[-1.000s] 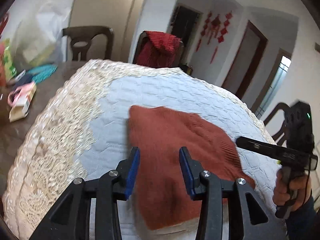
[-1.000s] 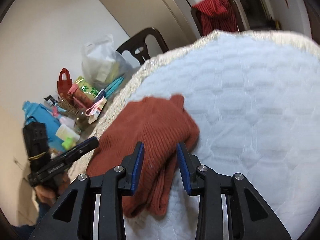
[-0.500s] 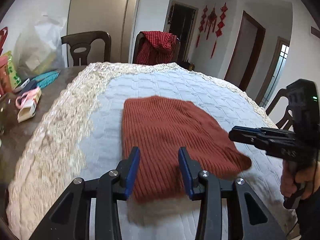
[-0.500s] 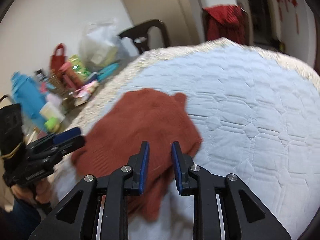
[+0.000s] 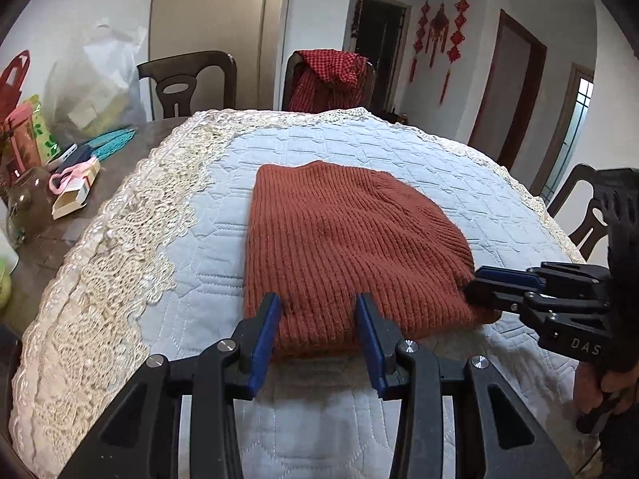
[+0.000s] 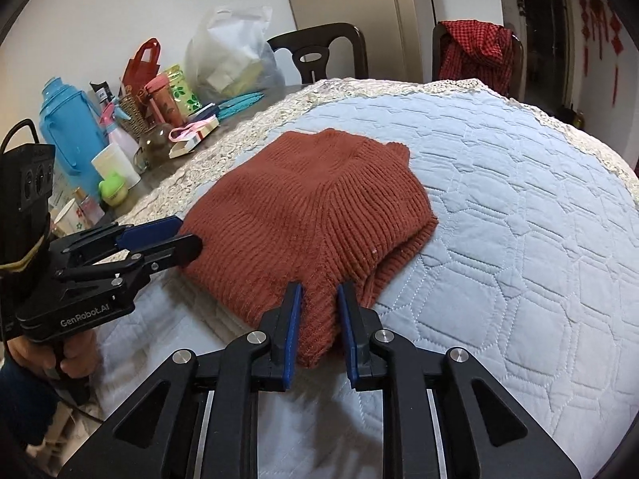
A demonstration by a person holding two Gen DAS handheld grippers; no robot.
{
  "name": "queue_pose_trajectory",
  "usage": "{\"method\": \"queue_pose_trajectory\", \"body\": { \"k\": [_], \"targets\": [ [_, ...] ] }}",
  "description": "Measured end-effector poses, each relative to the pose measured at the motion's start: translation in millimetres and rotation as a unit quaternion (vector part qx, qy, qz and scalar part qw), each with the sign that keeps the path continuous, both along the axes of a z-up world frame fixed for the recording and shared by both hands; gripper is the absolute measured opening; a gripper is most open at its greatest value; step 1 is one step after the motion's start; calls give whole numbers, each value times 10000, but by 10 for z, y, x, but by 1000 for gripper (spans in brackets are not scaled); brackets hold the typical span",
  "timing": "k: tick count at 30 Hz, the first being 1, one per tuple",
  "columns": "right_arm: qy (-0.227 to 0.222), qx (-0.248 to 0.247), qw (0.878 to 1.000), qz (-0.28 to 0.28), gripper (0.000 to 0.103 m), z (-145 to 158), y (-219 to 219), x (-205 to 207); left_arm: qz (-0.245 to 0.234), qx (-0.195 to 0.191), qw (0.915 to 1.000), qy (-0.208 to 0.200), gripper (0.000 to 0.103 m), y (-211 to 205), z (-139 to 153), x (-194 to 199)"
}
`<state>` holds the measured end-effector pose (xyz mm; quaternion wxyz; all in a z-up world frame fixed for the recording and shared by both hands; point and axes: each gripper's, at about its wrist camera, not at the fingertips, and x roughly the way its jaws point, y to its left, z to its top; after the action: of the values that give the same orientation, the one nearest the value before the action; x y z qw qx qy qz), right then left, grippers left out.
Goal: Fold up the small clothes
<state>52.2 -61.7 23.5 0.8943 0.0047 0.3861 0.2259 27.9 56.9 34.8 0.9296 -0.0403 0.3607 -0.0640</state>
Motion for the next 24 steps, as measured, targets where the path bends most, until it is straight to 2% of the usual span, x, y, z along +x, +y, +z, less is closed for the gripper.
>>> {"method": "queue_pose_trajectory", "body": {
  "k": [5, 8, 12, 24],
  "targets": [
    [9, 25, 10000, -67, 19, 51, -39, -172, 131, 143, 9998, 45, 43, -13, 26, -138],
    [10, 7, 9999, -108, 21, 60, -50, -272, 182, 175, 9997, 61, 48, -20, 20, -220],
    [61, -51, 9999, -137, 39, -5, -46, -372, 280, 274, 9992, 103, 52, -9, -20, -279],
    [209, -514, 9977, -381, 40, -269, -10, -416, 449, 404, 9972, 439, 55, 61, -274, -279]
  ]
}}
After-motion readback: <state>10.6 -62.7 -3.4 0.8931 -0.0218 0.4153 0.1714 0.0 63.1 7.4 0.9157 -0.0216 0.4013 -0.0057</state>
